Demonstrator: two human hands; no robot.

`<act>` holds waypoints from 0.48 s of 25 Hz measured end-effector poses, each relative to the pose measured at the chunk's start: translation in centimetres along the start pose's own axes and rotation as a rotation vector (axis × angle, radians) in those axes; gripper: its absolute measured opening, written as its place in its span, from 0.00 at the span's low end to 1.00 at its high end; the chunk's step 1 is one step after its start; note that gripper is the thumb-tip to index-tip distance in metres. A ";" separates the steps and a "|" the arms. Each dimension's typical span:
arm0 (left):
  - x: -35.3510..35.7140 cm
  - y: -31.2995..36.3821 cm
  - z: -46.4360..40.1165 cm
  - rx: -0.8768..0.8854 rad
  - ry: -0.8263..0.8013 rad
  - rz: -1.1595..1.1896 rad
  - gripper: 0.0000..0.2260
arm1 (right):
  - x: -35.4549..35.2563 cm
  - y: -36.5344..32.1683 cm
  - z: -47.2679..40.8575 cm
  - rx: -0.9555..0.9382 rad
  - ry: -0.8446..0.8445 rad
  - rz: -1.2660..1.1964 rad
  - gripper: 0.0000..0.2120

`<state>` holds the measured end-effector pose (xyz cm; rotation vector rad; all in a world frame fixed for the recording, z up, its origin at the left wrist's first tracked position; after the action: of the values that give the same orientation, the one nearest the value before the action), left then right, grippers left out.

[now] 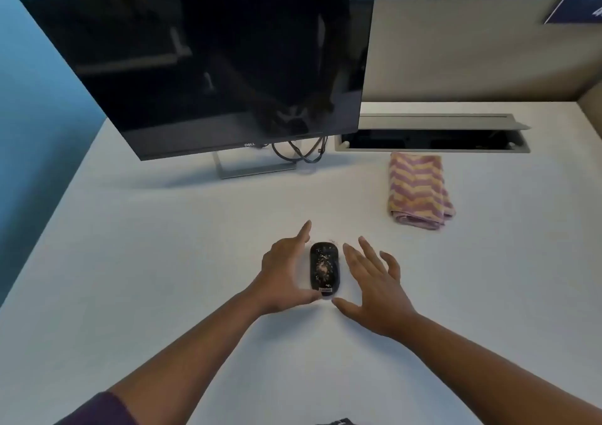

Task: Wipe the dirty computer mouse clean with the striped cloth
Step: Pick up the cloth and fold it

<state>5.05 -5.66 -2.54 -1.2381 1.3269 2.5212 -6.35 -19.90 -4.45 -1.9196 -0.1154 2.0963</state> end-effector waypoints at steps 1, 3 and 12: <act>0.1 0.1 0.0 0.011 -0.006 0.015 0.59 | -0.1 0.0 0.0 -0.005 0.014 -0.010 0.45; 0.5 -0.4 -0.2 -0.006 -0.016 0.042 0.58 | -0.1 0.6 -0.1 0.010 0.046 -0.030 0.43; 1.5 -1.3 -1.1 -0.008 -0.023 0.035 0.58 | -4.0 8.3 -3.2 0.307 0.279 -0.090 0.32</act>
<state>5.20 -6.10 -4.72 -1.1944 1.3471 2.5583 -4.27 -29.38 -3.09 -1.9508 0.1673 1.6573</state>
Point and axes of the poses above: each hand's wrist, its own z-axis away from the middle knuckle, its own x-axis out of the palm, y = z × x, the point moved 8 cm from there along -z, towards the middle knuckle, and after that the axes turned 3 degrees about z, right-handed, at the moved point
